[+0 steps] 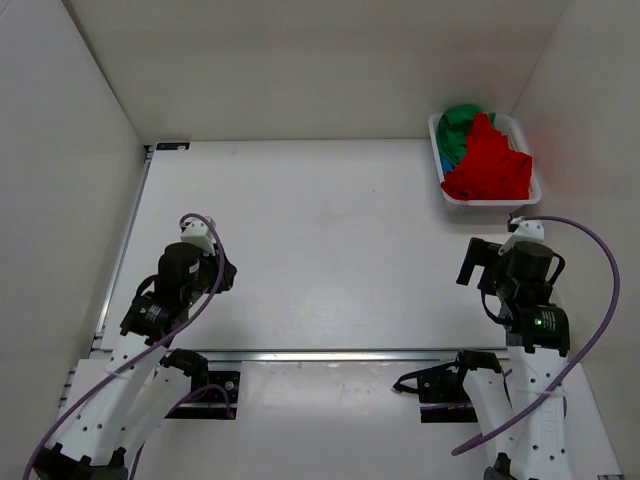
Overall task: Fold and stack the t-shirts
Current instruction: Grab crumpled tshirt from bin with the right arm
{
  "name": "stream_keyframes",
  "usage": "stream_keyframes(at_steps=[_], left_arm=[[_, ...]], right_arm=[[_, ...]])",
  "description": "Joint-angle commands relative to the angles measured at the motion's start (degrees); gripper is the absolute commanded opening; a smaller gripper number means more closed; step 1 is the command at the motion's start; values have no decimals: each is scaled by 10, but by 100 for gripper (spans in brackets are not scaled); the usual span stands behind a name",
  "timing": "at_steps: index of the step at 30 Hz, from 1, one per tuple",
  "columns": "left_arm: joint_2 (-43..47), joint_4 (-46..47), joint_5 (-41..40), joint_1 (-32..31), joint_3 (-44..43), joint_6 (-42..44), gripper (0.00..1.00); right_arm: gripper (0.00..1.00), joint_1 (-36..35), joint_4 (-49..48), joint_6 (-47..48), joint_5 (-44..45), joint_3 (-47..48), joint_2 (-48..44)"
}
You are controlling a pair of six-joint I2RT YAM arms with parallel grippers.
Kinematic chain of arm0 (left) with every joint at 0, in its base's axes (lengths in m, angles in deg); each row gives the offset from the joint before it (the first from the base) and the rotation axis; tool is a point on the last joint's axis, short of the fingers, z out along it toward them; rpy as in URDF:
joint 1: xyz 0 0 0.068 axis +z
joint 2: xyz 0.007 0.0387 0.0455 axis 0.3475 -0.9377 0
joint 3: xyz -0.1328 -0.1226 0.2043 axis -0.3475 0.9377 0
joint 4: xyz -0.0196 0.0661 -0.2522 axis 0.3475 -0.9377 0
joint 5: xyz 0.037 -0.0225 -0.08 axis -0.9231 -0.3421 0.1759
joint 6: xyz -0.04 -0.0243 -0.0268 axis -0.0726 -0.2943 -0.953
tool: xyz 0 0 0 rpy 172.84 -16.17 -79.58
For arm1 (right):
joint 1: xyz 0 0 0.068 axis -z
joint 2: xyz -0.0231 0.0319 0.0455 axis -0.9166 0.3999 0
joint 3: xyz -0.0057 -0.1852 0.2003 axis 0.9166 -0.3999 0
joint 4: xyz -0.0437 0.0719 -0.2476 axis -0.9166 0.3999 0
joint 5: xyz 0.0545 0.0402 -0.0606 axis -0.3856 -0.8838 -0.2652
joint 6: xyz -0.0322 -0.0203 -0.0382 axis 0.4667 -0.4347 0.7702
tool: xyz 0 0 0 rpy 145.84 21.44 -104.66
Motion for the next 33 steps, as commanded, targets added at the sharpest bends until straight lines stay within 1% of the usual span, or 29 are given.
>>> stream_keyframes(at_steps=[1, 4, 5, 6, 8, 10, 11, 12, 13, 14, 15, 16, 17, 18, 19, 20, 21, 22, 23, 24, 25, 27, 28, 30, 32, 33], left_arm=[[10, -1, 7, 0, -3, 5, 42], [0, 0, 23, -5, -8, 11, 39], [-6, 0, 24, -8, -8, 12, 38], [-9, 0, 26, -10, -7, 12, 39], [-14, 0, 29, -13, -9, 16, 38], [-13, -4, 32, -24, -10, 15, 37], [-15, -1, 31, -23, -10, 17, 37], [-12, 2, 30, -19, -7, 17, 36], [-12, 2, 34, -19, -9, 19, 33], [-8, 0, 31, -18, -7, 19, 22], [-1, 3, 32, -16, -7, 18, 9], [1, 5, 45, -14, -7, 20, 0], [7, 5, 42, -16, -5, 20, 0], [13, 9, 45, -14, -7, 25, 0], [14, 9, 48, -11, -3, 23, 5], [19, 10, 48, -11, -5, 23, 13], [21, 10, 53, -12, -4, 24, 26], [24, 10, 53, -12, -3, 24, 33], [24, 10, 53, -14, -5, 26, 37], [24, 10, 56, -16, -5, 25, 41], [28, 8, 53, -14, -6, 30, 43], [27, 10, 54, -16, -3, 24, 45], [29, 11, 55, -13, -3, 23, 44], [31, 11, 48, -14, -1, 21, 44], [32, 11, 46, -12, -2, 21, 44], [31, 12, 45, -12, -2, 18, 44]], right_arm=[[99, -24, -33, 17, -13, 22, -20], [99, -15, -84, -4, -70, 2, -29], [99, -5, -106, -7, -101, 0, -23], [99, -1, -119, -11, -111, -1, -12], [100, 26, -168, -19, -163, 4, 28], [97, 35, -194, -27, -196, 19, 68], [70, 34, -227, -31, -204, 28, 91], [7, 30, -256, -31, -207, 33, 102], [0, 22, -271, -36, -198, 37, 126], [0, 13, -300, -32, -190, 47, 151], [0, 6, -325, -26, -190, 59, 166], [15, 7, -338, -24, -203, 71, 189], [39, 14, -365, -20, -232, 75, 202], [52, 22, -387, -27, -247, 86, 227], [50, 29, -409, -30, -254, 98, 251], [51, 32, -420, -37, -248, 103, 276], [52, 30, -432, -40, -228, 117, 289], [43, 28, -437, -39, -208, 131, 318], [35, 20, -441, -39, -201, 150, 345], [35, 21, -441, -39, -187, 159, 361], [40, 22, -440, -43, -183, 178, 389], [47, 7, -440, -34, -152, 207, 437], [47, 4, -440, -32, -128, 223, 468], [48, 1, -445, -31, -110, 240, 522], [53, 5, -447, -32, -95, 279, 565], [53, 7, -442, -34, -87, 289, 595]])
